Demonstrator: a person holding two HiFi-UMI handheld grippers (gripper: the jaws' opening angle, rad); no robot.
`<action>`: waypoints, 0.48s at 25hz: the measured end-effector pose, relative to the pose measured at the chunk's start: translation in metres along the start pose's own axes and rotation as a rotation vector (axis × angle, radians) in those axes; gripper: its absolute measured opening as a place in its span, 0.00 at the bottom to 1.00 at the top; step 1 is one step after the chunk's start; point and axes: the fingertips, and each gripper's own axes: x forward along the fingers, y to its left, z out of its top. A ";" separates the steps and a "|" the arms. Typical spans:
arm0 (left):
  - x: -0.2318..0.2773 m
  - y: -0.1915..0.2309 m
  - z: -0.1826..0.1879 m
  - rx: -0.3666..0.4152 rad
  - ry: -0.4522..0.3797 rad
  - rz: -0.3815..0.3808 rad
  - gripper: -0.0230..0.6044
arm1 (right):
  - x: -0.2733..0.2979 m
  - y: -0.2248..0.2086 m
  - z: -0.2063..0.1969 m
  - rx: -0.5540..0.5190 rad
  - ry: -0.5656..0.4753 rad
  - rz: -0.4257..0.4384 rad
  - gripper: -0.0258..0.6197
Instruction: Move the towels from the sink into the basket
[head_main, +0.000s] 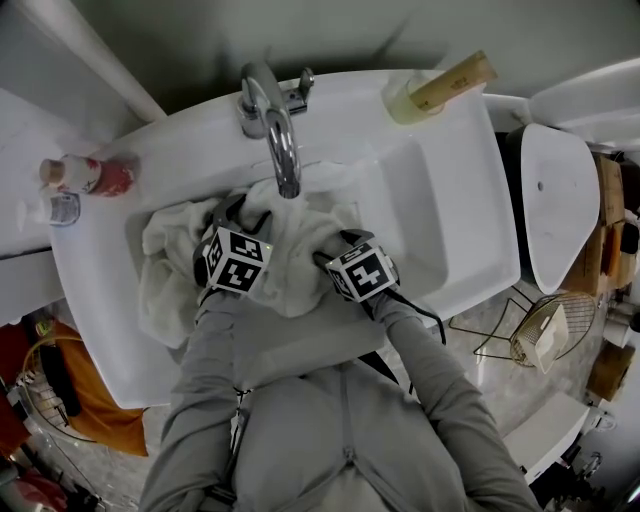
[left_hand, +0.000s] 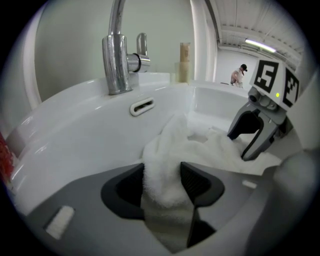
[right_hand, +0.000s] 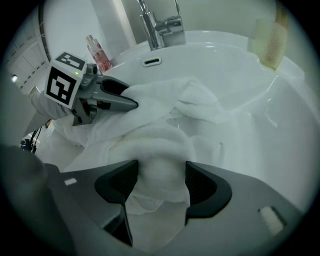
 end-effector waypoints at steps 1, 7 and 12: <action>0.001 -0.001 -0.001 0.000 0.002 -0.008 0.46 | 0.004 0.000 -0.001 -0.004 0.015 -0.002 0.47; 0.010 -0.005 -0.006 0.008 0.019 -0.033 0.35 | 0.013 0.001 0.000 -0.053 0.048 -0.034 0.47; 0.009 -0.006 -0.006 0.031 0.029 -0.037 0.26 | 0.014 0.004 0.001 -0.076 0.049 -0.020 0.41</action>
